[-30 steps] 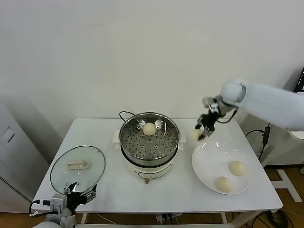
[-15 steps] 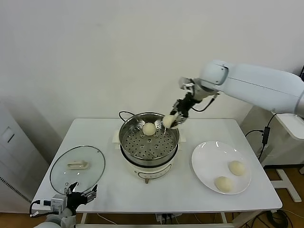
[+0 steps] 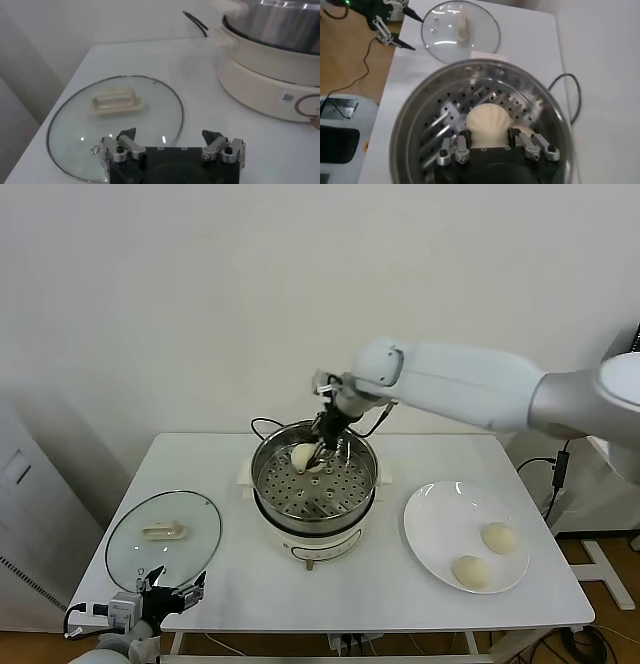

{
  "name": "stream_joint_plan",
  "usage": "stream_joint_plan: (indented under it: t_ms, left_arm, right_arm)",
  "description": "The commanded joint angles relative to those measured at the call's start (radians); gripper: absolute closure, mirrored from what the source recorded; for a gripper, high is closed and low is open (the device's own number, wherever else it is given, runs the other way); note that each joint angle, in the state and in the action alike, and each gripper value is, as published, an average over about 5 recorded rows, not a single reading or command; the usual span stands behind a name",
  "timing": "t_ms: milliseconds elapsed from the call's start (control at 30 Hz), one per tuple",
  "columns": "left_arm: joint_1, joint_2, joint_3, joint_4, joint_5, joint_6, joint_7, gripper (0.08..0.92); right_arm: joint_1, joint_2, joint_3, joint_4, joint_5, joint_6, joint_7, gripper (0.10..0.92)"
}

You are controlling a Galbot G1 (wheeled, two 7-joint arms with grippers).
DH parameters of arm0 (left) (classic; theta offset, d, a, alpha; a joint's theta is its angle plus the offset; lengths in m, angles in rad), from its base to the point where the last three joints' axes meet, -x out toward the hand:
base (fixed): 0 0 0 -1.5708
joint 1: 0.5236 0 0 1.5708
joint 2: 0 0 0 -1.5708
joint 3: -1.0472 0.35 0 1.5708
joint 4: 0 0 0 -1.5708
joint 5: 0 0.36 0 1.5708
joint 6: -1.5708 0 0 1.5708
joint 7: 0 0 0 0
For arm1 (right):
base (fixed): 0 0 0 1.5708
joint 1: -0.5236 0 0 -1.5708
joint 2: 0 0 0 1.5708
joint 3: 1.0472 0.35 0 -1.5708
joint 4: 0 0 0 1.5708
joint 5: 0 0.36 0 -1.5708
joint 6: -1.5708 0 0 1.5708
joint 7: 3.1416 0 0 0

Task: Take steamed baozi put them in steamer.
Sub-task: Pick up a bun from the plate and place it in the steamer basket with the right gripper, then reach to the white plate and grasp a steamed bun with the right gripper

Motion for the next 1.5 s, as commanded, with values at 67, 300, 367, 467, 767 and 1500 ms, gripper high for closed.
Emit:
stream_joint_plan:
  t_ms: [67,300,367,467,767,1500]
  left_arm:
    - [0.0,0.0,0.002,0.002,-0.001,-0.001,0.001,0.177]
    - [0.001,-0.001,0.004,0.002,-0.001,-0.002,0.001,0.177]
    - [0.003,-0.001,0.003,0.001,-0.001,-0.003,0.002,0.177]
    - [0.006,-0.001,0.001,0.0,-0.001,-0.005,0.002,0.177]
    - [0.007,-0.001,0.002,0.002,-0.002,-0.006,0.003,0.177]
    - [0.014,0.011,-0.002,-0.004,-0.008,-0.009,0.005,0.177]
  right_arm:
    - [-0.075,0.076,0.01,-0.048,-0.005,-0.023,0.043,0.567]
    - [-0.11,0.103,0.015,-0.106,-0.032,-0.023,0.059,0.567]
    - [-0.12,0.108,0.018,-0.119,-0.037,-0.023,0.064,0.567]
    - [-0.134,0.115,0.024,-0.133,-0.041,-0.023,0.073,0.567]
    - [-0.163,0.132,0.034,-0.165,-0.052,-0.023,0.091,0.485]
    - [0.287,-0.359,-0.157,0.102,-0.146,0.085,-0.255,0.203]
